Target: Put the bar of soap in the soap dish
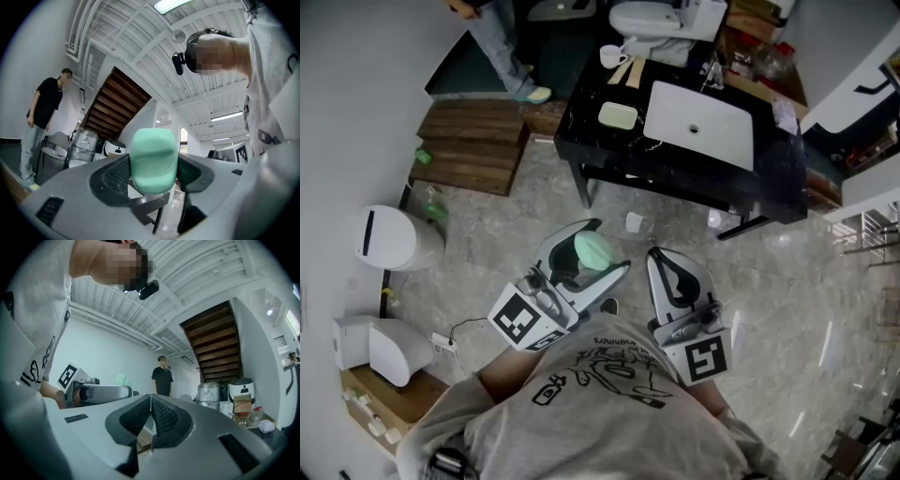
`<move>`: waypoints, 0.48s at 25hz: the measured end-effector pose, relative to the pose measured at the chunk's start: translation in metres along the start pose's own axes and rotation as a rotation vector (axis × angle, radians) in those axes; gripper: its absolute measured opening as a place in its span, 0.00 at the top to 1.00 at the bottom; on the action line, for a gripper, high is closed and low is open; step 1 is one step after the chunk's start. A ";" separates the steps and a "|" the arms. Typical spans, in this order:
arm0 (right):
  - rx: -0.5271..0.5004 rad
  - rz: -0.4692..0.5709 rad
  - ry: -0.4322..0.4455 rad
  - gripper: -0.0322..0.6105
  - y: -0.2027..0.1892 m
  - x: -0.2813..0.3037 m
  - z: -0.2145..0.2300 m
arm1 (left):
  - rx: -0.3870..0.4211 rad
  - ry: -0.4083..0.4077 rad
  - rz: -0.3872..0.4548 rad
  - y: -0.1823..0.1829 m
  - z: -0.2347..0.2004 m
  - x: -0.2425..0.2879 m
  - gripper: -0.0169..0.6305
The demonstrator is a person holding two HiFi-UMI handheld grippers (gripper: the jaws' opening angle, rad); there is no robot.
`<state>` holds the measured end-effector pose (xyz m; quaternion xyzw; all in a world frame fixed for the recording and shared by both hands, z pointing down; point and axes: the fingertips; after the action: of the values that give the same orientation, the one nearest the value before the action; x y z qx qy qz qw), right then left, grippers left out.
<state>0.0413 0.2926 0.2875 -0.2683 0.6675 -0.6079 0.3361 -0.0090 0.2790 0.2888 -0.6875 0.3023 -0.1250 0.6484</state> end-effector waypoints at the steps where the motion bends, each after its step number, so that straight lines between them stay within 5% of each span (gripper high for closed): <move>1: 0.001 -0.001 0.000 0.91 -0.001 0.004 0.002 | -0.001 0.000 0.001 0.000 -0.004 0.002 0.55; 12: -0.005 -0.014 -0.012 0.91 -0.012 0.055 0.028 | -0.015 -0.016 0.002 -0.002 -0.059 0.027 0.55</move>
<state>0.0276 0.2310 0.2919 -0.2774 0.6650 -0.6069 0.3354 -0.0204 0.2153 0.2923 -0.6931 0.2986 -0.1167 0.6456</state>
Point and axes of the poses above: the fingertips, and each gripper's own axes: x forward along the fingers, z to its right, y out of its top, and after that the axes turned 2 degrees about x, right-handed
